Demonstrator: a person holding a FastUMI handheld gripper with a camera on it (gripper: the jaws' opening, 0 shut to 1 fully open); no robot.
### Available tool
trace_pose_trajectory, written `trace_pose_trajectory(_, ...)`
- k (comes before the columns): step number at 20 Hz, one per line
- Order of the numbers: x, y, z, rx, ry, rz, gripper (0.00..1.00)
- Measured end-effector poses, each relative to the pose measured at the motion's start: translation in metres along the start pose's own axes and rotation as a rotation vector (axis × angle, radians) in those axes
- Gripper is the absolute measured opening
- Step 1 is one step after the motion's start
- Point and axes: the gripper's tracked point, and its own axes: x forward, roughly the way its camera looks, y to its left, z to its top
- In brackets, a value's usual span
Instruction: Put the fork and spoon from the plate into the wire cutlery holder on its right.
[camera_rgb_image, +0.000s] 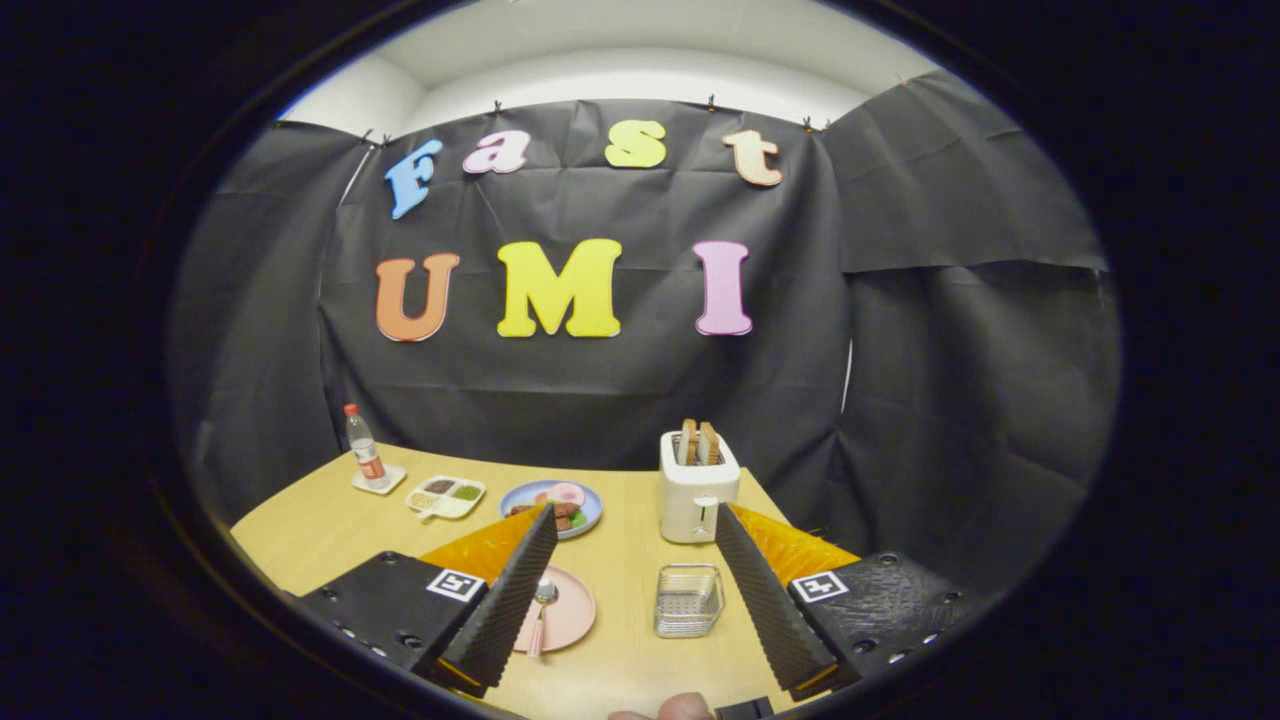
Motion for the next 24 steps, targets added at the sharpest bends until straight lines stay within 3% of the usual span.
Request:
trace_pose_trajectory(7, 0.004, 0.015, -0.036, 0.003, 0.104, 0.052, 0.95)
trace_pose_trajectory(14, 0.006, 0.038, -0.109, -0.006, 0.287, 0.105, 0.95)
trace_pose_trajectory(24, 0.063, 0.09, -0.198, -0.078, 0.52, 0.197, 0.95)
